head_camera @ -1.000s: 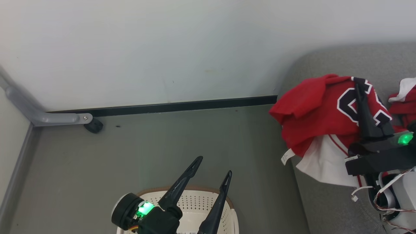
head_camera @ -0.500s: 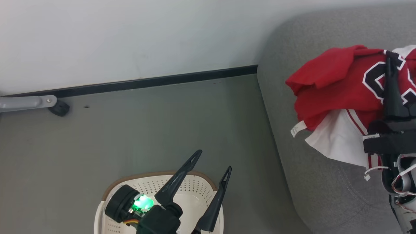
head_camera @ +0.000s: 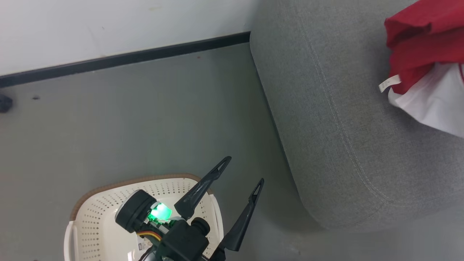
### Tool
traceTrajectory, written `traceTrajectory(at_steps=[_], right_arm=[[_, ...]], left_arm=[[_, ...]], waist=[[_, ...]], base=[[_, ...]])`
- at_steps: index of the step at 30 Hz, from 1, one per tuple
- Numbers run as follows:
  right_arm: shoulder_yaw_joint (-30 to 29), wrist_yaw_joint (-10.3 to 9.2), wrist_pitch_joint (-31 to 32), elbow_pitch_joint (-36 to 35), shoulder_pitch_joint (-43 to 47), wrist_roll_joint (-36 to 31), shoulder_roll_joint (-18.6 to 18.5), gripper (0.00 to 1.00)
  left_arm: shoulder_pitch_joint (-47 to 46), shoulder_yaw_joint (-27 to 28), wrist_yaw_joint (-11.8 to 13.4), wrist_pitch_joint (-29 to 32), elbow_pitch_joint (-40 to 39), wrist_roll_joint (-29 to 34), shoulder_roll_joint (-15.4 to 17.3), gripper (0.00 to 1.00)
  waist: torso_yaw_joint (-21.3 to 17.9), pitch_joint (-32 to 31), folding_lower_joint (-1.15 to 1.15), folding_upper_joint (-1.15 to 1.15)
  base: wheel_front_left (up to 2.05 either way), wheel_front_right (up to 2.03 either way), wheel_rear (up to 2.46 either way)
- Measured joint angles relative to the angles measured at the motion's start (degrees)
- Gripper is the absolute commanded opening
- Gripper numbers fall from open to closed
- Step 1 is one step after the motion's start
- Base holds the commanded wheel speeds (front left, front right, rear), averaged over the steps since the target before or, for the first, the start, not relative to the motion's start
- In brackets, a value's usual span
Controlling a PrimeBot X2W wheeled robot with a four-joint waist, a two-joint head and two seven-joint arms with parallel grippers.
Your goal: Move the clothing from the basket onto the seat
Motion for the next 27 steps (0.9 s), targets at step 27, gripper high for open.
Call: traceTrajectory(at_steps=[27], right_arm=[[-9.1,3.21,-0.4,22.6,-17.3,5.4,-8.4,0.00]], left_arm=[[-7.7,-2.7,-3.5,2.7,-2.7,3.1,0.0,1.00]], waist=[[1.1,15.9,0.00,0.00]], base=[[0.00,0.00,0.00]])
